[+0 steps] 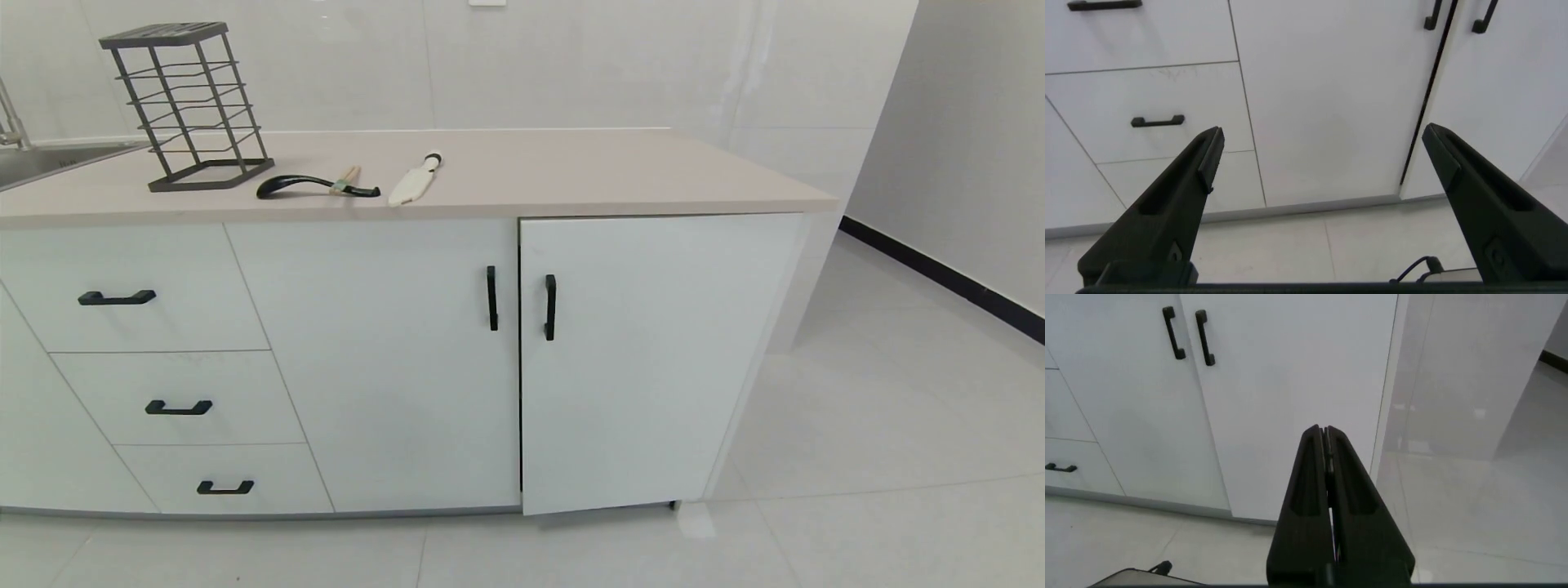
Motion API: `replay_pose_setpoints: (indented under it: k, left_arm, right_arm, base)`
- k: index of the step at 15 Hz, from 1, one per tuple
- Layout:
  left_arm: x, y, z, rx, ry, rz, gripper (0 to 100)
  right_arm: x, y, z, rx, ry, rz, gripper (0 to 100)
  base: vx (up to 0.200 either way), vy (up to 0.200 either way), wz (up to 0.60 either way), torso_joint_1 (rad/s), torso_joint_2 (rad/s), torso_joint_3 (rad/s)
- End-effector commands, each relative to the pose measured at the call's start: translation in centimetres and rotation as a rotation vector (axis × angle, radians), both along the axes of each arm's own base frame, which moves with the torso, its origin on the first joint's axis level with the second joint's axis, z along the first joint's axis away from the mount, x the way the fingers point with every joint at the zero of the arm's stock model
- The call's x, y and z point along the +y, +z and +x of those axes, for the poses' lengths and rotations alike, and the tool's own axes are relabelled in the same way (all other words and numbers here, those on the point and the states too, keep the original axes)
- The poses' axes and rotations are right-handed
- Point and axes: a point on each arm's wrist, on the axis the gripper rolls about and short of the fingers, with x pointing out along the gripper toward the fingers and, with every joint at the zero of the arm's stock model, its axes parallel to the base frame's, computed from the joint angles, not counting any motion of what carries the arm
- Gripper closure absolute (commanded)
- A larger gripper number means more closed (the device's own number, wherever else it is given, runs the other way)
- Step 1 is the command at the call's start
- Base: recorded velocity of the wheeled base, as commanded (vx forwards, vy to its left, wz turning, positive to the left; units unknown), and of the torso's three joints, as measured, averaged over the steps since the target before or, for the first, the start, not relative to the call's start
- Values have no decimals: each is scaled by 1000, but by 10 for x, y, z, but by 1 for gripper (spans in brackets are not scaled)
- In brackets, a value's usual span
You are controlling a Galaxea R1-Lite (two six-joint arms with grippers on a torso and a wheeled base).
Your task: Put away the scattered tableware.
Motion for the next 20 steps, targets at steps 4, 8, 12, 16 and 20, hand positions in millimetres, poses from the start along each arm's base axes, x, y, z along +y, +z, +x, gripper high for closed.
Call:
replay_pose_setpoints:
  k: [4,8,12,16,20]
  left_arm:
    - [0,0,0,1,4,1,0]
    - [0,0,0,1,4,1,0]
    - [0,0,0,1,4,1,0]
    - [0,0,0,3,2,0,0]
    - [0,0,0,1,4,0,0]
  right_arm:
    - [0,0,0,0,4,3,100]
    - [0,0,0,0,4,0,100]
    - [0,0,0,-1,4,-1,100]
    - [0,0,0,0,2,2,100]
    - [0,0,0,0,-2,4,100]
  base:
    - [0,0,300,2,2,2]
    - [0,200,0,0,4,4]
    - [0,200,0,4,4,2]
    - [0,200,0,0,-4,5]
    - [100,200,0,5,-1,2]
